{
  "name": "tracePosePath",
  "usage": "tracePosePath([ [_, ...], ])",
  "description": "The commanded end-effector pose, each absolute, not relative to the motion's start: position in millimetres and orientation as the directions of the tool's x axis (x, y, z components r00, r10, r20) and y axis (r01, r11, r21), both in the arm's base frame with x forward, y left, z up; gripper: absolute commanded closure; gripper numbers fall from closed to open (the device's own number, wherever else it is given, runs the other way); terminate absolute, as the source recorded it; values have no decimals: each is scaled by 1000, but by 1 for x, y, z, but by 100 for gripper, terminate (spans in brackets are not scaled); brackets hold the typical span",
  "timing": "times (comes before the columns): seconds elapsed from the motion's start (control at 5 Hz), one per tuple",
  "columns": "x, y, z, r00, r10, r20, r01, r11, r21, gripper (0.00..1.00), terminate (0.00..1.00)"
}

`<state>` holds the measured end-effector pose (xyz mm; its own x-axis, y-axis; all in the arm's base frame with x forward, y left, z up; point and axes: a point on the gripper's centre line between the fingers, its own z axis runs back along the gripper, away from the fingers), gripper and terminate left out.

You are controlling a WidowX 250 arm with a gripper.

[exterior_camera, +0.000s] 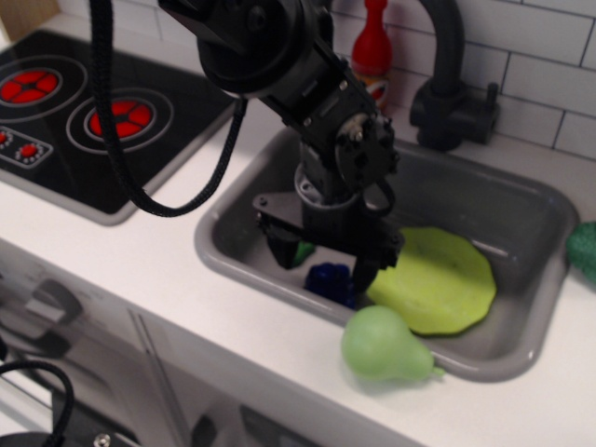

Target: Put blueberries on plate sink

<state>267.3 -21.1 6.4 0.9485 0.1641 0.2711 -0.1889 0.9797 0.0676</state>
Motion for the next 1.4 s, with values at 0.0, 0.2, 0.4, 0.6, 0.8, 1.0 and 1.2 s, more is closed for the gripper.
tracePosePath([
  [0.0, 267, -24, 2, 938, 191, 289, -217, 975, 58, 0, 0],
  [0.2, 268, -25, 0, 939, 183, 290, -209, 976, 63, 100, 0],
  [0.4, 270, -25, 2, 941, 183, 283, -209, 976, 62, 100, 0],
  [0.6, 270, -30, 12, 945, 187, 269, -206, 978, 43, 100, 0],
  [0.8, 273, -41, 39, 926, 223, 303, -241, 970, 25, 100, 0],
  [1.0, 280, -57, 51, 914, 249, 319, -255, 967, -23, 100, 0],
  [1.2, 295, -77, 55, 904, 279, 323, -279, 959, -49, 100, 0],
])
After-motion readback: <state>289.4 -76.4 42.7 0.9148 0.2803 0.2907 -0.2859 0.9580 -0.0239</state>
